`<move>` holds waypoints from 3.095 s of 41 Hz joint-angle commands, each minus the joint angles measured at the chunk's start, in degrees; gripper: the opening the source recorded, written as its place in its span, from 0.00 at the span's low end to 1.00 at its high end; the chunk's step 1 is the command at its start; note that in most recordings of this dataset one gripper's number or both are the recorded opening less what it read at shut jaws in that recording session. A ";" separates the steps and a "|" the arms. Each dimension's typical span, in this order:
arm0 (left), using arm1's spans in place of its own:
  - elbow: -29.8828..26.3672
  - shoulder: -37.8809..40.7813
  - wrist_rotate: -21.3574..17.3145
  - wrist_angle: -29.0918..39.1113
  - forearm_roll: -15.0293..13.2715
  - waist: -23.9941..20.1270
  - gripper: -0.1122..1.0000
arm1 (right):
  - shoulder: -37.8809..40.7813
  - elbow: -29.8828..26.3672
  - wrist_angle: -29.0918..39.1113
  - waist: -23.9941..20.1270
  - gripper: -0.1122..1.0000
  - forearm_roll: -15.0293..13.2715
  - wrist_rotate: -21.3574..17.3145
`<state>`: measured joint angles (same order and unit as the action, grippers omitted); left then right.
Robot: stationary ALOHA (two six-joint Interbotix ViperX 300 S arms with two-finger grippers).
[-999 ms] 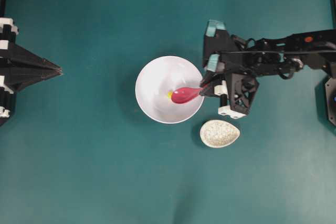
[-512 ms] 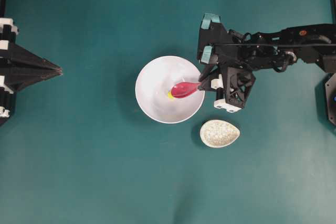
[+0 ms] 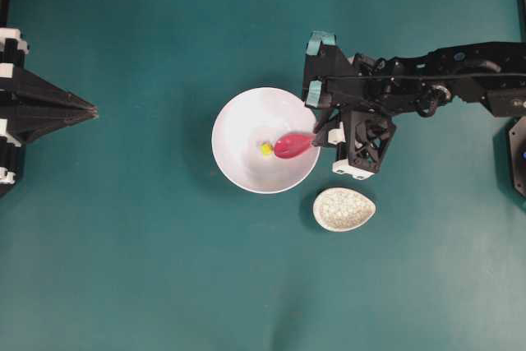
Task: Scoop the yellow hexagonal prism block from the bowl with a spoon using the right arm.
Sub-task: 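Lower the spoon bowl into the white bowl beside the yellow block, then push the spoon under the yellow block along the bowl wall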
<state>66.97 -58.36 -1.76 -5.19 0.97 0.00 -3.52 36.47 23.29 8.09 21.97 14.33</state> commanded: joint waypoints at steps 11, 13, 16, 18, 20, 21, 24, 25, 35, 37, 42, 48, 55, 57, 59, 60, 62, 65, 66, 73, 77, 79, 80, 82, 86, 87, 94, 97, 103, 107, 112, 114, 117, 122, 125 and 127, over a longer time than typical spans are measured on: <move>-1.41 0.26 -0.09 -0.18 0.18 0.00 0.18 | 1.32 -2.90 -0.35 0.18 0.32 0.09 -0.18; -1.49 0.26 -0.09 -0.18 0.18 0.00 0.18 | 1.67 -3.25 -0.35 0.18 0.32 0.09 -0.18; -1.41 0.26 -0.09 -0.26 0.09 0.00 0.18 | 2.11 -3.60 -0.26 0.09 0.32 0.09 -0.18; -1.41 0.26 -0.09 -0.18 0.18 -0.09 0.18 | 2.29 -3.87 -0.35 0.09 0.32 0.09 -0.18; -1.49 0.35 -0.09 -0.18 0.18 -0.09 0.18 | 2.46 -4.04 -0.35 0.09 0.32 0.18 -0.18; -1.41 0.35 -0.09 -0.18 0.18 0.00 0.18 | 2.46 -4.22 -0.35 0.09 0.32 0.18 -0.18; -1.49 0.26 -0.09 -0.18 0.18 0.00 0.18 | 2.81 -4.57 -0.35 0.09 0.32 0.26 -0.18; -1.41 0.26 -0.09 -0.26 0.18 -0.09 0.18 | 2.81 -4.57 -0.35 0.00 0.32 0.26 -0.18; -1.49 0.26 -0.09 -0.18 0.18 0.00 0.18 | 3.69 -5.62 -1.05 -0.44 0.32 0.26 -0.18; -1.41 0.26 -0.09 -0.18 0.09 0.00 0.18 | 3.78 -5.62 -1.32 -0.35 0.32 0.26 -0.18; -1.41 0.26 -0.09 -0.26 0.18 0.00 0.18 | 3.96 -5.62 -1.93 -0.44 0.32 0.35 -0.18; -1.41 0.35 -0.09 -0.18 0.18 -0.09 0.18 | 3.96 -5.45 -2.81 -0.44 0.32 0.35 -0.35; -1.41 0.26 -0.09 -0.18 0.18 0.00 0.18 | 3.96 -5.27 -3.60 -0.53 0.32 0.35 -0.35; -1.49 0.26 -0.09 -0.18 0.18 0.00 0.18 | 3.96 -5.19 -3.96 -0.53 0.32 0.35 -0.35; -1.49 0.26 -0.09 -0.18 0.18 0.00 0.18 | 3.96 -5.10 -4.39 -0.53 0.32 0.35 -0.35; -1.41 0.26 -0.09 -0.18 0.09 0.00 0.18 | 3.96 -5.10 -4.48 -0.53 0.32 0.35 -0.35; -1.41 0.35 -0.09 -0.18 0.18 0.00 0.18 | 3.96 -5.10 -4.92 -0.53 0.32 0.35 -0.35; -1.41 0.26 -0.09 -0.26 0.18 -0.09 0.18 | 3.96 -5.01 -5.36 -0.53 0.32 0.35 -0.35; -1.41 0.26 -0.09 -0.26 0.18 -0.09 0.18 | 3.87 -5.10 -5.54 -0.62 0.32 0.35 -0.35; -1.41 0.26 0.00 -0.18 0.18 0.00 0.18 | 3.96 -4.92 -6.59 -0.97 0.32 0.35 -0.35; -1.49 0.26 0.00 -0.18 0.18 -0.09 0.18 | 3.96 -4.83 -7.47 -1.32 0.32 0.35 -0.35; -1.41 0.26 0.00 -0.18 0.18 0.00 0.18 | 3.96 -4.75 -8.00 -1.49 0.32 0.35 -0.35; -1.41 0.26 0.00 -0.18 0.18 0.00 0.18 | 3.96 -4.66 -8.17 -1.67 0.32 0.35 -0.35; -1.41 0.26 0.00 -0.18 0.18 0.00 0.18 | 3.96 -4.57 -8.79 -1.85 0.32 0.35 -0.35; -1.41 0.26 0.00 -0.18 0.18 0.00 0.18 | 3.96 -4.31 -10.02 -2.02 0.32 0.35 -0.35; -1.49 0.26 0.00 -0.09 0.18 0.00 0.18 | 3.96 -4.31 -10.37 -2.11 0.32 0.35 -0.35; -1.49 0.26 0.00 0.62 0.18 -0.09 0.18 | 3.96 -3.96 -12.74 -2.46 0.32 0.44 -0.44; -1.41 0.26 0.00 0.88 0.18 0.00 0.18 | 3.96 -3.78 -13.80 -2.64 0.32 0.44 -0.44; -1.41 0.35 0.00 0.97 0.09 0.00 0.18 | 3.96 -3.34 -15.29 -2.90 0.32 0.44 -0.44; -1.41 0.26 0.00 0.97 0.09 0.00 0.18 | 3.96 -2.99 -16.26 -3.08 0.32 0.44 -0.44; -1.49 0.26 0.00 0.97 0.18 0.00 0.18 | 3.87 -2.37 -17.05 -3.34 0.32 0.44 -0.44; -1.49 0.26 0.00 0.97 0.18 0.00 0.18 | 3.96 -2.20 -17.49 -3.52 0.32 0.44 -0.44; -1.41 0.26 0.00 0.97 0.18 0.00 0.18 | 3.87 -1.76 -18.19 -3.69 0.32 0.44 -0.44; -1.41 0.26 0.00 0.97 0.18 0.00 0.18 | 3.87 -1.14 -19.25 -3.96 0.32 0.44 -0.53; -1.41 0.26 0.00 0.97 0.18 0.00 0.18 | 3.96 -0.79 -19.95 -4.04 0.32 0.53 -0.53; -1.41 0.35 0.00 0.97 0.18 0.00 0.18 | 3.87 -0.53 -20.57 -4.04 0.32 0.53 -0.53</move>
<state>66.97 -58.36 -1.76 -3.96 0.97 0.09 1.32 36.21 3.96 4.22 22.32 13.89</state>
